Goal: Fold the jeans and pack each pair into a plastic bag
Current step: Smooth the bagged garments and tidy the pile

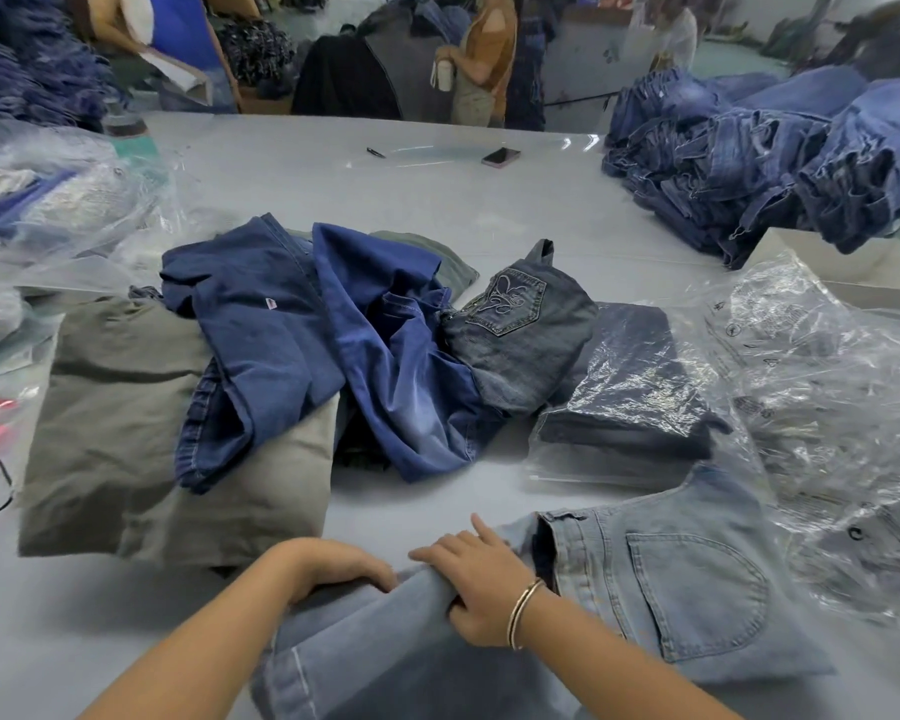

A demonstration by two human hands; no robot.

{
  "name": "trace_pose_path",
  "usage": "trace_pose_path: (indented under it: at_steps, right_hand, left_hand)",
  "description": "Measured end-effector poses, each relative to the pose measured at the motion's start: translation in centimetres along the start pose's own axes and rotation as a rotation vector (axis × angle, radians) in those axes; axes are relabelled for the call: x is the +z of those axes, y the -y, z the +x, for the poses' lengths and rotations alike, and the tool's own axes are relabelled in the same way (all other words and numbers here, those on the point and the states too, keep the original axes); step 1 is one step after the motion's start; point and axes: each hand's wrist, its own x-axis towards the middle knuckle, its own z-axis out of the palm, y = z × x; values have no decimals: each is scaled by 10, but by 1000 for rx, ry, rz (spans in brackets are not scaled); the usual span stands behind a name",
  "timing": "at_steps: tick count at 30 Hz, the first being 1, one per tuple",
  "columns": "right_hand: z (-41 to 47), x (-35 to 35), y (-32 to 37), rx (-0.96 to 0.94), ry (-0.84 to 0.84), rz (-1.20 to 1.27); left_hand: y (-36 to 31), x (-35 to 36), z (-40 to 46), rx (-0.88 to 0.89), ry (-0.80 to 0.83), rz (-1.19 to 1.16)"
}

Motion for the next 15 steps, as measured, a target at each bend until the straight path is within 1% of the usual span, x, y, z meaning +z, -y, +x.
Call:
trace_pose_path:
  at_steps: [2, 3, 5, 6, 8, 9, 10, 11, 12, 13, 14, 15]
  right_hand:
    - [2, 0, -1, 83, 17, 102]
    - [2, -2, -1, 112, 11, 145]
    - [3, -8, -3, 140, -26, 201]
    - [2, -10, -5, 141, -49, 243]
    - [-1, -13, -9, 131, -58, 403]
    - [-3, -15, -11, 152, -42, 527]
    - [-5, -17, -14, 205, -54, 670]
    - [-5, -21, -19, 287, -119, 779]
    - [-3, -23, -25, 380, -237, 804]
    - [-2, -25, -32, 459, -342, 734]
    - [0, -28, -39, 513, -355, 609]
    - [3, -29, -44, 530, -253, 445]
  left_hand:
    - [-6, -3, -5, 104, -24, 2]
    - [-11, -4, -7, 154, -63, 13]
    - [-21, -4, -10, 288, -180, 29]
    - [-27, -3, -12, 387, -247, 55]
    - [-37, -4, -16, 581, -413, 238]
    - [-39, -4, -18, 662, -522, 401]
    - [-41, -4, -20, 754, -649, 588]
    - [-43, -3, -23, 851, -752, 742]
    - [-45, 0, -25, 942, -814, 832]
    - [-47, 3, -29, 1023, -845, 884]
    - [-49, 6, -34, 1103, -865, 930]
    - [-49, 8, -36, 1171, -893, 979]
